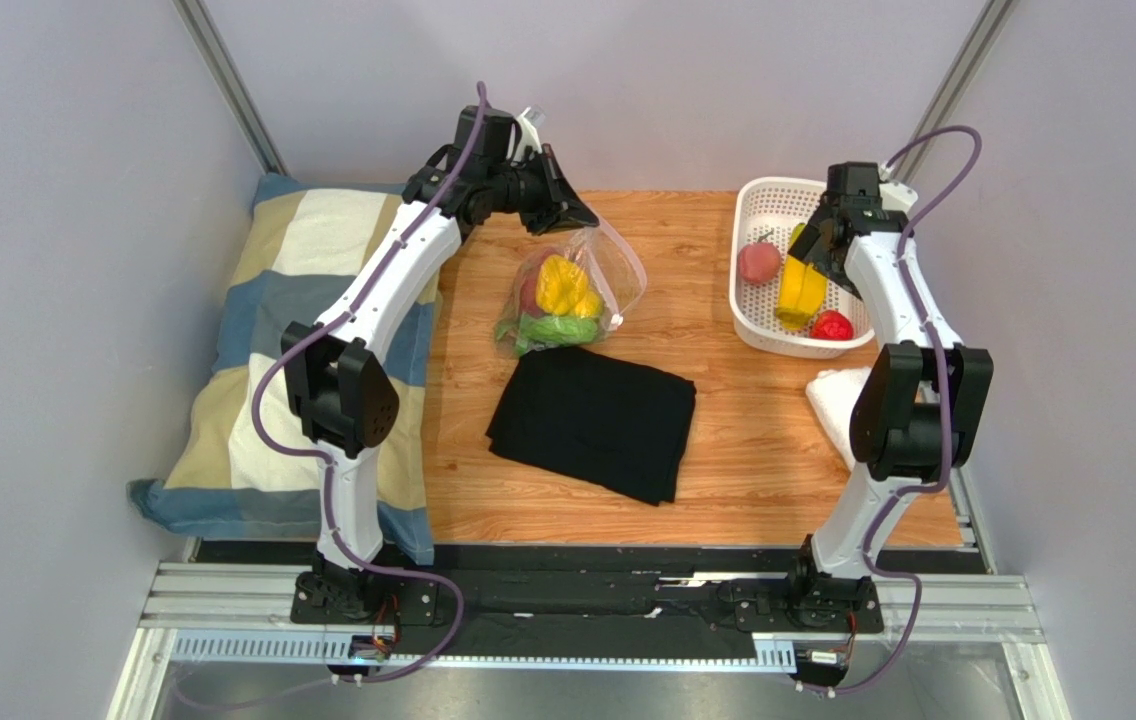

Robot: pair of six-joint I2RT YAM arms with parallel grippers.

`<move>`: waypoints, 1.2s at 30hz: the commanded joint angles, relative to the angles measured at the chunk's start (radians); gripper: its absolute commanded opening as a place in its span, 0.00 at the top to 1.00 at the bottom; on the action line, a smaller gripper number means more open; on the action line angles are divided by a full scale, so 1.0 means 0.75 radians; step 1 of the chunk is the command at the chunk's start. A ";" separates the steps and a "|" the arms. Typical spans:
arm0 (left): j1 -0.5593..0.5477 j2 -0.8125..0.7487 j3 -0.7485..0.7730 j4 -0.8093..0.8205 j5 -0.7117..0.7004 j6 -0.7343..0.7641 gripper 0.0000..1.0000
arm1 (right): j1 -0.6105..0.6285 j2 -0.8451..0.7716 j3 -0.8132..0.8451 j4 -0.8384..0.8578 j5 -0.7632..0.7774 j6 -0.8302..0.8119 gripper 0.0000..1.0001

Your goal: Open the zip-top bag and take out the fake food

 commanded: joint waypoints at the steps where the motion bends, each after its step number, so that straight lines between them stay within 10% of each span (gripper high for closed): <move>1: -0.006 -0.037 0.044 0.061 0.044 0.011 1.00 | 0.057 -0.103 0.117 -0.027 -0.190 -0.001 0.10; 6: -0.010 -0.037 0.044 0.057 0.034 0.007 1.00 | 0.330 -0.224 0.067 0.249 -0.686 -0.005 0.89; 11: -0.012 -0.017 0.087 0.045 0.044 0.007 1.00 | 0.562 -0.191 0.059 0.374 -0.873 0.042 1.00; 36: -0.002 0.200 0.310 0.123 0.064 -0.167 1.00 | 0.673 0.355 0.317 0.176 -1.059 -0.071 0.84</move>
